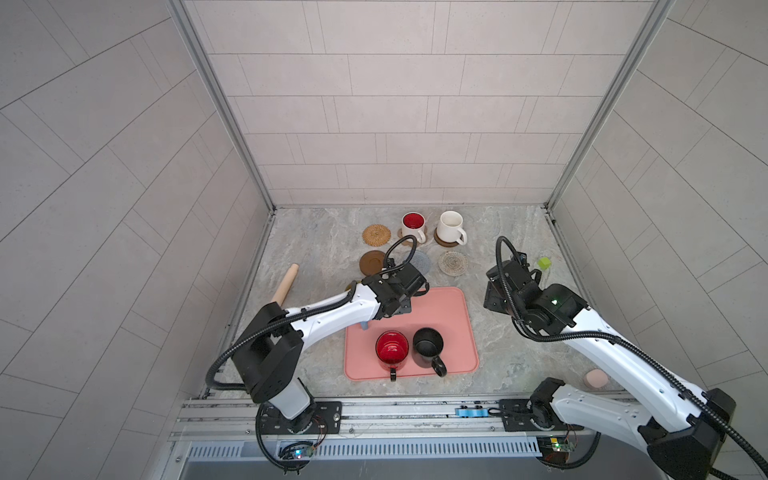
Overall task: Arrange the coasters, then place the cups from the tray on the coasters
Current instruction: 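Close the left gripper on the black mug's rim and lift it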
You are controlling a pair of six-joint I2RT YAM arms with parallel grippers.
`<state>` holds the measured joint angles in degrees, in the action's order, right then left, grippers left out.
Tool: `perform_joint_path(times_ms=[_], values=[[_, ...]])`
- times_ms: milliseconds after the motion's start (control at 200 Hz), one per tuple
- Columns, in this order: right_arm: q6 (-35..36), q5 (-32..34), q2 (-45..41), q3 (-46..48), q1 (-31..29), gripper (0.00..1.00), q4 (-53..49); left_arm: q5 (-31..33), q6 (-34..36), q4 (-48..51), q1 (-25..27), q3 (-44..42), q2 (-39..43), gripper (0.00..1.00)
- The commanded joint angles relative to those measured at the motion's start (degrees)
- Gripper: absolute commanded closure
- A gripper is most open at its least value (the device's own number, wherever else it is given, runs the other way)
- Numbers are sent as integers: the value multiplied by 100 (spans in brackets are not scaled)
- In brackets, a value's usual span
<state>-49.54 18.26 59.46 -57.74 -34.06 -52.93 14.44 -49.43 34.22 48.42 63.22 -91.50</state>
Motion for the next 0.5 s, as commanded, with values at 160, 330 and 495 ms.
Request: perform_joint_path(times_ms=[160, 330, 495], values=[[-55, 90, -139, 51, 25, 32, -92, 15, -155, -24, 18, -190, 53, 95], [-64, 99, -212, 81, 29, 32, -96, 62, -251, 17, 1, -126, -52, 94], [-65, 108, -248, 92, 27, 32, -104, 99, -251, 26, -1, -75, -136, 94]])
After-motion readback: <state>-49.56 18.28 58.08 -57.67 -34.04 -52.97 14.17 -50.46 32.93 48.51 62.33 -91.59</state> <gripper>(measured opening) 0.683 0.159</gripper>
